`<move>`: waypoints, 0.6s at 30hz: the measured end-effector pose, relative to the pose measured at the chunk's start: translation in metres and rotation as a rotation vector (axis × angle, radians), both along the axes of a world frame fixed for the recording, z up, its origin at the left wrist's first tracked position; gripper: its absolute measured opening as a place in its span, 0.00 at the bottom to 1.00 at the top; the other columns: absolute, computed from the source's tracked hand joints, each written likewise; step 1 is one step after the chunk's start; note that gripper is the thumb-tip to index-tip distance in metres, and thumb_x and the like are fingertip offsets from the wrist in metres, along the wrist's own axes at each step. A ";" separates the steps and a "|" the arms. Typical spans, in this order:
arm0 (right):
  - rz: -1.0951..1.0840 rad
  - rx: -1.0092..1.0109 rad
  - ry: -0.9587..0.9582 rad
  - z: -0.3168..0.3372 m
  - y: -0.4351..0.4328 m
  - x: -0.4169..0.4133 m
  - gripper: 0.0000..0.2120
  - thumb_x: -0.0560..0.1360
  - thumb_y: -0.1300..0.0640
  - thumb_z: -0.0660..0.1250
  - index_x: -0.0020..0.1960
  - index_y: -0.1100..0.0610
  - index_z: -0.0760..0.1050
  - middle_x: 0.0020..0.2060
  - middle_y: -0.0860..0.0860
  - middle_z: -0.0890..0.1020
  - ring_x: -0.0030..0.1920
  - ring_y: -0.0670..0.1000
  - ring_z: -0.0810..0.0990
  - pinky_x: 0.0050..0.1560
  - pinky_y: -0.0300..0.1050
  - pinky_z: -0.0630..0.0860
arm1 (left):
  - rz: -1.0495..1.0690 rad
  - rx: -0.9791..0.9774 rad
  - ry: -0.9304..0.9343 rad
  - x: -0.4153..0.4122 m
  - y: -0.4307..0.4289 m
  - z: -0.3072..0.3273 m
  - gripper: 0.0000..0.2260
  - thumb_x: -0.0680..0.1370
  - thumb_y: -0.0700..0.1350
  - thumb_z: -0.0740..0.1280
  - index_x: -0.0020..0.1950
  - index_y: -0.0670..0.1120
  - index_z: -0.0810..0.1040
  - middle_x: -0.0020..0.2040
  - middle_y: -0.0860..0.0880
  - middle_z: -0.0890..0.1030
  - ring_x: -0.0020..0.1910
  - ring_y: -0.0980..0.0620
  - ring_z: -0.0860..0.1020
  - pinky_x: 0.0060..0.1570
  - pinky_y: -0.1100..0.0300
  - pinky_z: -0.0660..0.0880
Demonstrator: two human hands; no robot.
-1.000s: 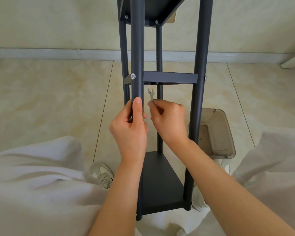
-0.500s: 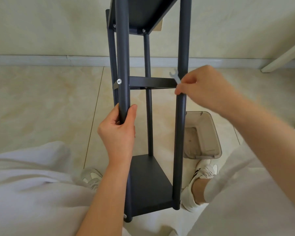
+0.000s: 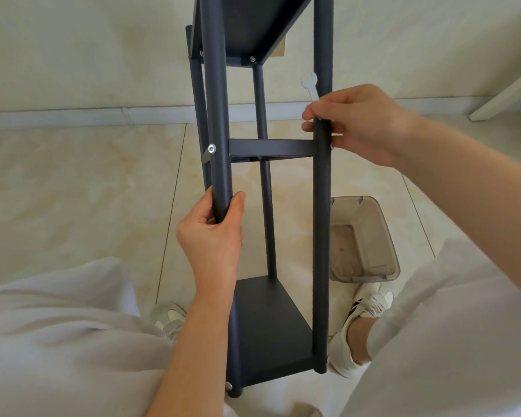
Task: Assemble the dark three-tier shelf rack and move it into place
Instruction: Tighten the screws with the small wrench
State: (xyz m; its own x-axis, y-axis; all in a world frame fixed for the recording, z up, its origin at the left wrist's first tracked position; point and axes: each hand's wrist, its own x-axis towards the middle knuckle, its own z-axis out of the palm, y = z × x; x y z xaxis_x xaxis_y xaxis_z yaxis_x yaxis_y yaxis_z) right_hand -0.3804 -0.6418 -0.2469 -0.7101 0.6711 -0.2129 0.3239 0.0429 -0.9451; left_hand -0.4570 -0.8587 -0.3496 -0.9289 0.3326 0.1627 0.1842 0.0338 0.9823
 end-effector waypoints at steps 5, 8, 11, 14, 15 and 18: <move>0.040 0.000 0.078 0.002 -0.011 -0.004 0.09 0.78 0.58 0.69 0.42 0.54 0.86 0.48 0.59 0.82 0.45 0.50 0.78 0.54 0.55 0.80 | 0.016 -0.025 0.012 -0.008 -0.004 -0.008 0.07 0.77 0.47 0.73 0.40 0.49 0.79 0.28 0.59 0.72 0.26 0.54 0.73 0.27 0.64 0.70; 0.081 0.000 0.159 0.007 -0.019 -0.006 0.08 0.78 0.57 0.69 0.44 0.54 0.86 0.40 0.56 0.79 0.42 0.49 0.76 0.53 0.55 0.83 | 0.044 -0.041 0.007 -0.011 -0.007 -0.012 0.11 0.77 0.46 0.72 0.35 0.50 0.76 0.27 0.57 0.71 0.26 0.51 0.71 0.27 0.59 0.70; 0.105 -0.026 0.239 0.011 -0.025 -0.007 0.08 0.78 0.58 0.69 0.44 0.54 0.86 0.42 0.56 0.81 0.41 0.49 0.77 0.53 0.50 0.82 | 0.064 -0.026 -0.005 -0.018 -0.007 -0.019 0.12 0.77 0.46 0.72 0.36 0.44 0.76 0.28 0.47 0.70 0.25 0.49 0.69 0.24 0.59 0.69; 0.139 -0.045 0.284 0.018 -0.028 -0.005 0.08 0.79 0.59 0.68 0.46 0.55 0.86 0.45 0.54 0.83 0.43 0.49 0.79 0.51 0.48 0.83 | 0.078 -0.014 0.004 -0.020 -0.007 -0.022 0.11 0.78 0.45 0.71 0.38 0.43 0.77 0.32 0.41 0.73 0.24 0.48 0.70 0.23 0.60 0.69; 0.150 -0.044 0.290 0.019 -0.029 -0.004 0.08 0.79 0.59 0.68 0.46 0.55 0.86 0.47 0.57 0.84 0.44 0.50 0.80 0.51 0.49 0.83 | 0.079 -0.015 0.008 -0.020 -0.007 -0.023 0.11 0.78 0.45 0.71 0.38 0.44 0.78 0.32 0.42 0.74 0.24 0.48 0.70 0.24 0.61 0.69; 0.185 0.027 0.285 0.021 -0.033 -0.002 0.08 0.79 0.58 0.67 0.49 0.55 0.86 0.47 0.57 0.84 0.46 0.50 0.83 0.49 0.47 0.83 | 0.081 -0.029 0.012 -0.023 -0.004 -0.028 0.10 0.79 0.45 0.70 0.38 0.46 0.78 0.31 0.47 0.75 0.24 0.50 0.72 0.25 0.62 0.70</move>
